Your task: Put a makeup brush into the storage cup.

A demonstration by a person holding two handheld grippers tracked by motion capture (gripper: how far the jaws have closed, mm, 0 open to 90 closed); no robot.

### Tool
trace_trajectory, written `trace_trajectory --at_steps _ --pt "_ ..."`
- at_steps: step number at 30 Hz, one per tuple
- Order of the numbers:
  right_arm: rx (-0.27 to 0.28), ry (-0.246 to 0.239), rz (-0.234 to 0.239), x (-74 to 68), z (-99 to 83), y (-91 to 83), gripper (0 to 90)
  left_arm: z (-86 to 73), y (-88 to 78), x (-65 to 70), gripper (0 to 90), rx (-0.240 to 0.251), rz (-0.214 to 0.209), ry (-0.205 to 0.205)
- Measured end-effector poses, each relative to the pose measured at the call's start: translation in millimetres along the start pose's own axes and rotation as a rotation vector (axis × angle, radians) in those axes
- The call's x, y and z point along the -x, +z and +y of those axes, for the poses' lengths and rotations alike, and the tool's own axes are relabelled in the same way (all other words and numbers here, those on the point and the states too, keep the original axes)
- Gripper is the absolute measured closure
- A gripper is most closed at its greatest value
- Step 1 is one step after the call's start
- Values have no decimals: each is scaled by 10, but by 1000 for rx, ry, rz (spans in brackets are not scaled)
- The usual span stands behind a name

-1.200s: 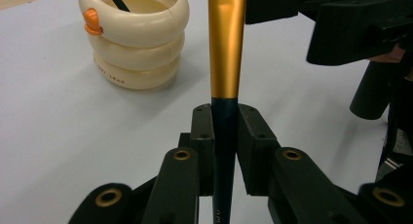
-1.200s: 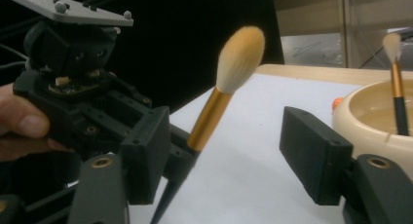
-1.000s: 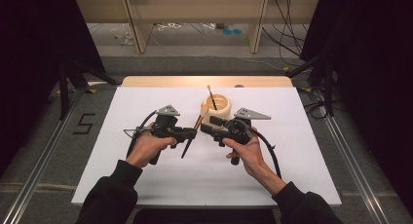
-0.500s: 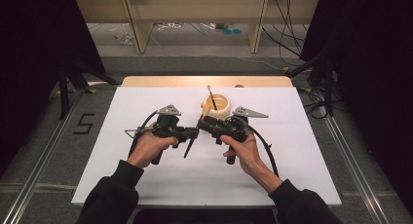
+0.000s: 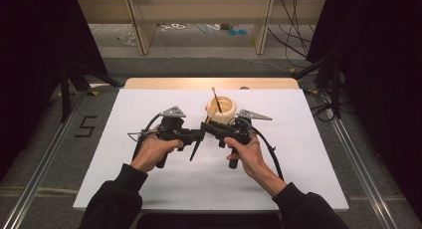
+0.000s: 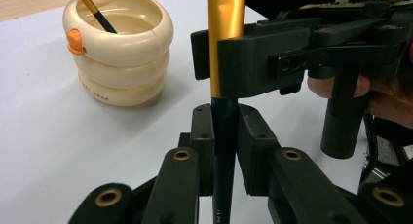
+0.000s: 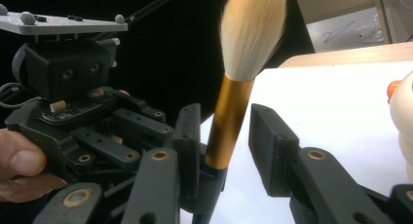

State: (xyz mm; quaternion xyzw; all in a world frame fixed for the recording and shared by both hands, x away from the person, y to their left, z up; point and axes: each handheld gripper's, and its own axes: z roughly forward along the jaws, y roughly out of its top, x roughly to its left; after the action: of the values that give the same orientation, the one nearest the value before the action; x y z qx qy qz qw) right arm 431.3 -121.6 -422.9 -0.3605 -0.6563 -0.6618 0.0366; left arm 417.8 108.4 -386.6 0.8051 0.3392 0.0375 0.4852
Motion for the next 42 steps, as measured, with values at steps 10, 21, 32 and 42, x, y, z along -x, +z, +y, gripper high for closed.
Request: trace_trajectory --at_steps 10,21,32,42 --pt "17 64 39 18 -1 5 771 0 12 19 783 15 -7 -5" --pt "15 65 46 13 3 -14 777 -1 12 27 760 22 -20 2" --pt "1 17 35 40 36 -52 777 -29 -23 50 503 -4 12 61" --pt "2 -35 19 52 96 -100 777 -164 -89 89 328 -25 36 65"
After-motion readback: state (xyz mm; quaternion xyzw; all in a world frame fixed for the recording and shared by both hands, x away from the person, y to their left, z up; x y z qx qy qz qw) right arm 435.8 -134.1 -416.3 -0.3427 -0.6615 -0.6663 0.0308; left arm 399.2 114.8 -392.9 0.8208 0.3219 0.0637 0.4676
